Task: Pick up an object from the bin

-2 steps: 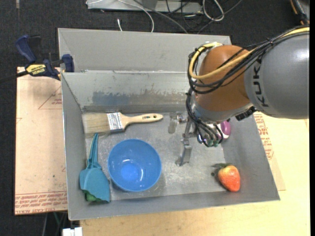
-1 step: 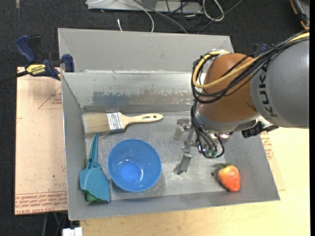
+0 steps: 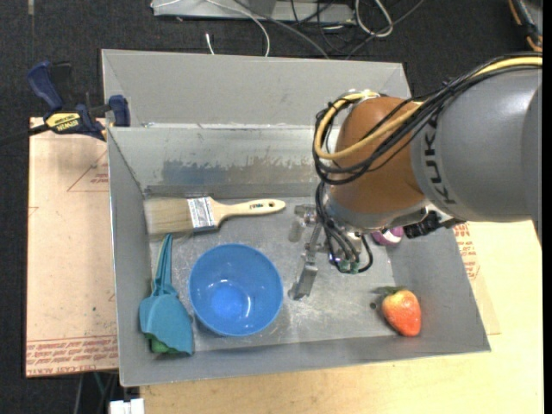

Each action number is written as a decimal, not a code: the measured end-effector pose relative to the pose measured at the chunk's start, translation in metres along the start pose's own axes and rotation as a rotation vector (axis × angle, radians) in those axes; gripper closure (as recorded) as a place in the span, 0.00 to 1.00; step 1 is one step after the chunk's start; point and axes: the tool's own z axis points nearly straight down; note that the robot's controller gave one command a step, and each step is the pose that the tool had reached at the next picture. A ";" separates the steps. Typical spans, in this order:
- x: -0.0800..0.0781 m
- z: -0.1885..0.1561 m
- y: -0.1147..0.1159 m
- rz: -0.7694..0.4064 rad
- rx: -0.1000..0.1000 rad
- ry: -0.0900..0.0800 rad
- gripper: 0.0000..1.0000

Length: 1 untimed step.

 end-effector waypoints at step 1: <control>-0.050 0.002 0.004 -0.141 0.000 -0.002 0.00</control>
Offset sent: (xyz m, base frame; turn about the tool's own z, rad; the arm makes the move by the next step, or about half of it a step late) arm -0.0201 0.0800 -0.1003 0.1892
